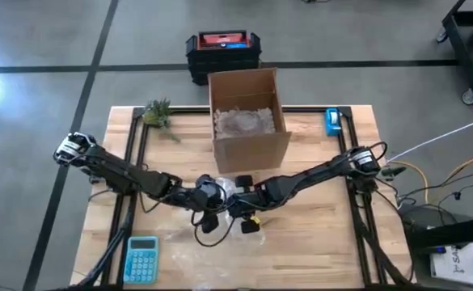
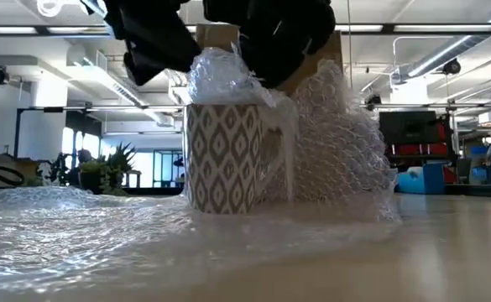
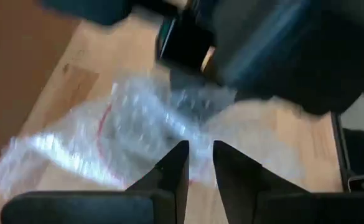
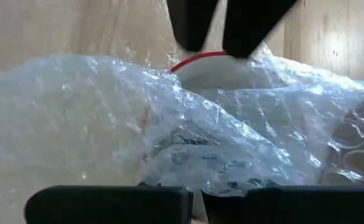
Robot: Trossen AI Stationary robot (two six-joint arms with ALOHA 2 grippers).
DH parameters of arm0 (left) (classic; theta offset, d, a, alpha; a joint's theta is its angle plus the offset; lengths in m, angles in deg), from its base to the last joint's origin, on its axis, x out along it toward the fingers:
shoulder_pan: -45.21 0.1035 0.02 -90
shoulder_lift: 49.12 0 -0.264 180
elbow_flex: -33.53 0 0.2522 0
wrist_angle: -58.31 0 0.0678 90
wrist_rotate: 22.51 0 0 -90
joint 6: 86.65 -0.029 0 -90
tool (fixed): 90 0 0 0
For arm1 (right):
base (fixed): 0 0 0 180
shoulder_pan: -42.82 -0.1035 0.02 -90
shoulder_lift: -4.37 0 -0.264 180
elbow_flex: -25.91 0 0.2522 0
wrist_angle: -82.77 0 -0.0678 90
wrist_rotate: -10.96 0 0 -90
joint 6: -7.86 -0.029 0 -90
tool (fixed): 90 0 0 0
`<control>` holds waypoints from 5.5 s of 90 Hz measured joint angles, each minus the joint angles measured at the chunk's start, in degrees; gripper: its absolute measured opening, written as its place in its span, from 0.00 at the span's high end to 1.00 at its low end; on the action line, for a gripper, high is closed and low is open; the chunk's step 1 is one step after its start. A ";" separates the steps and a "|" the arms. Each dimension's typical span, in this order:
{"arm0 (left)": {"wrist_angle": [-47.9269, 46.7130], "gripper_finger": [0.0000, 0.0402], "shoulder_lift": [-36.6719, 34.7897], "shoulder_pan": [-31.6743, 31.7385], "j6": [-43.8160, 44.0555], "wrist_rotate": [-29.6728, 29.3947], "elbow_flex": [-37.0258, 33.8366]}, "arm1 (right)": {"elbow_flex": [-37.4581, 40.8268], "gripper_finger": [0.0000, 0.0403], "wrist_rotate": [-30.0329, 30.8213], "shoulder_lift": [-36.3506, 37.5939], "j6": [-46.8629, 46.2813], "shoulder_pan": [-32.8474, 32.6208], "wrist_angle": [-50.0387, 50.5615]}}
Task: Wrap mug
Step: Wrap the gray mug with the bubble wrap
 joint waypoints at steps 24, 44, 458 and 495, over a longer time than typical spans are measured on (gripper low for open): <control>1.93 0.85 5.90 0.85 -3.75 -2.11 -0.08 | 0.01 0.99 -0.18 -0.02 -0.01 -0.02 -0.06; 0.52 0.85 9.04 0.90 -2.07 -7.81 -0.71 | -3.41 0.99 -0.54 0.24 0.47 -0.23 2.93; -5.61 0.85 0.16 -2.09 2.82 -2.94 -0.42 | -4.39 0.99 -9.69 -7.63 -4.68 6.05 -3.31; -2.10 0.85 3.54 -2.08 0.63 -10.63 -0.54 | -3.96 0.99 -9.40 -4.43 -4.49 6.05 -2.51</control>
